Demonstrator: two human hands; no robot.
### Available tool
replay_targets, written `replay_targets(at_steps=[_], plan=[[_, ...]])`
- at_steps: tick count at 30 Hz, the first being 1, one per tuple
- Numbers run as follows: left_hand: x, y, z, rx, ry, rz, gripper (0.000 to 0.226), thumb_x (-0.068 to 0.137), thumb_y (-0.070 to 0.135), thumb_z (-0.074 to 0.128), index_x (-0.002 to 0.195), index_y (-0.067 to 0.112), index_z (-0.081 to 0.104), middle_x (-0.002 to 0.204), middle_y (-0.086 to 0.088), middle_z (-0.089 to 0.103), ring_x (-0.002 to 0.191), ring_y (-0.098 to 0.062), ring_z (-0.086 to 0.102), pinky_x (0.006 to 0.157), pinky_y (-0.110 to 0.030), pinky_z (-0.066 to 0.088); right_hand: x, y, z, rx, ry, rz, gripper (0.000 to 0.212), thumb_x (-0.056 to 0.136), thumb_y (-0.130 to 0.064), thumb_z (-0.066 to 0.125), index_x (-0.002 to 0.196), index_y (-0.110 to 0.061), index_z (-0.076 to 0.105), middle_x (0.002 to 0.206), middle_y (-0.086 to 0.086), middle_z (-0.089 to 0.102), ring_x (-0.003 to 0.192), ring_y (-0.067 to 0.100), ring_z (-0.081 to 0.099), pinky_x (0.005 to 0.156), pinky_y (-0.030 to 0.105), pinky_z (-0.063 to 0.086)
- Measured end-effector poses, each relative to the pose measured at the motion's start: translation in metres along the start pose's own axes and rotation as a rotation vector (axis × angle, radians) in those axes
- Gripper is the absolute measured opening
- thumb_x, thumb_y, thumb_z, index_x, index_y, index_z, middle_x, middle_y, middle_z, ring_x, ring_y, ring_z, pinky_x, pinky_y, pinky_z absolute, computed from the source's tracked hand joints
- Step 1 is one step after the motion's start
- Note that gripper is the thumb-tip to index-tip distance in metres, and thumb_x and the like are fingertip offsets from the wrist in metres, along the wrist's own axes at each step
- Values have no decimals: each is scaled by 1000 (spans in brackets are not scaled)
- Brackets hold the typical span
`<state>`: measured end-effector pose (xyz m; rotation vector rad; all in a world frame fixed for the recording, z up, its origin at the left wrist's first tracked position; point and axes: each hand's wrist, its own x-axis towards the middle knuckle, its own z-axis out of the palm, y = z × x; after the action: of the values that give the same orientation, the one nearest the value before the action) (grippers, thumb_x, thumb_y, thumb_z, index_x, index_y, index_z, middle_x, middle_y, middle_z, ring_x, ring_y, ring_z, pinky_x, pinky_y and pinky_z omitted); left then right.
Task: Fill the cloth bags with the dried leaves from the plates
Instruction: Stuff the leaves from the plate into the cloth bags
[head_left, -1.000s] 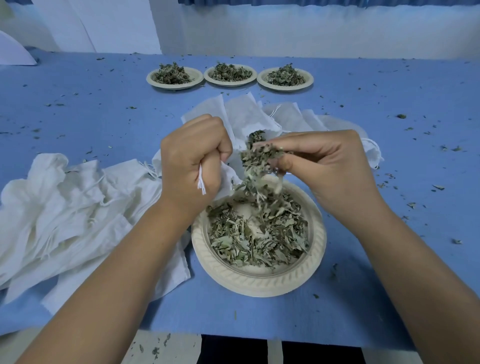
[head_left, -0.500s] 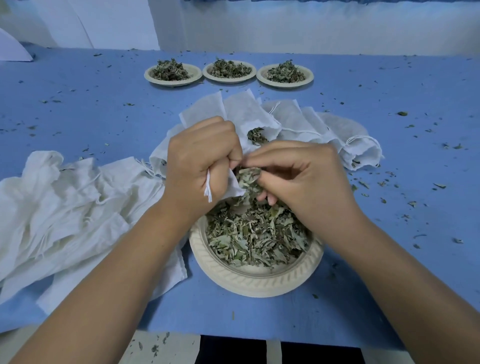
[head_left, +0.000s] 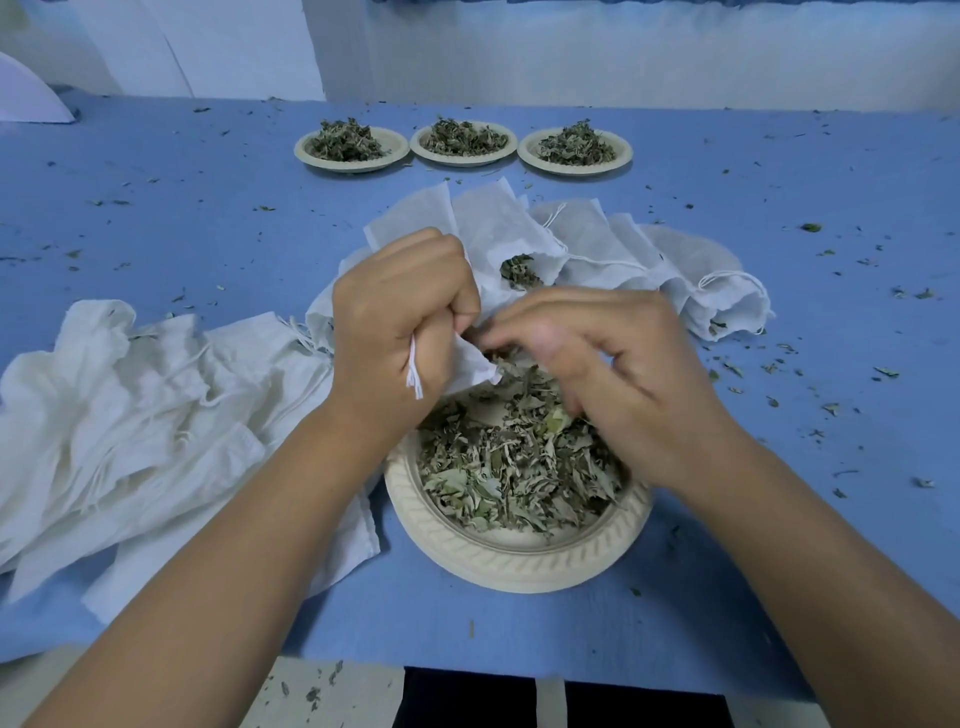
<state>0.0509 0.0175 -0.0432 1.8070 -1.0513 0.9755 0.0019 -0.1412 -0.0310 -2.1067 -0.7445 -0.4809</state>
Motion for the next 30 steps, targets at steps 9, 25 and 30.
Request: replay_targets(at_steps=[9, 25, 30], plan=[[0, -2, -3, -9, 69, -54, 29, 62, -18, 32, 53, 8, 42, 53, -6, 34, 53, -18, 28, 54, -25, 22, 4, 11, -8, -78, -9, -103, 24, 81, -34, 72, 98, -16, 71, 108, -9, 65, 61, 7, 55, 59, 31, 48], [0, 1, 2, -10, -3, 30, 29, 70, -11, 32, 52, 7, 45, 56, -1, 35, 55, -16, 29, 56, -22, 24, 1, 9, 8, 83, 165, 19, 4, 82, -9, 73, 80, -10, 76, 74, 0, 70, 61, 19, 59, 55, 34, 44], [0, 1, 2, 3, 24, 19, 28, 70, -12, 31, 52, 5, 45, 52, -9, 36, 55, -16, 28, 56, -22, 23, 1, 11, 9, -49, 170, -4, 10, 88, -17, 67, 87, -11, 75, 81, -1, 70, 55, 19, 56, 56, 25, 43]])
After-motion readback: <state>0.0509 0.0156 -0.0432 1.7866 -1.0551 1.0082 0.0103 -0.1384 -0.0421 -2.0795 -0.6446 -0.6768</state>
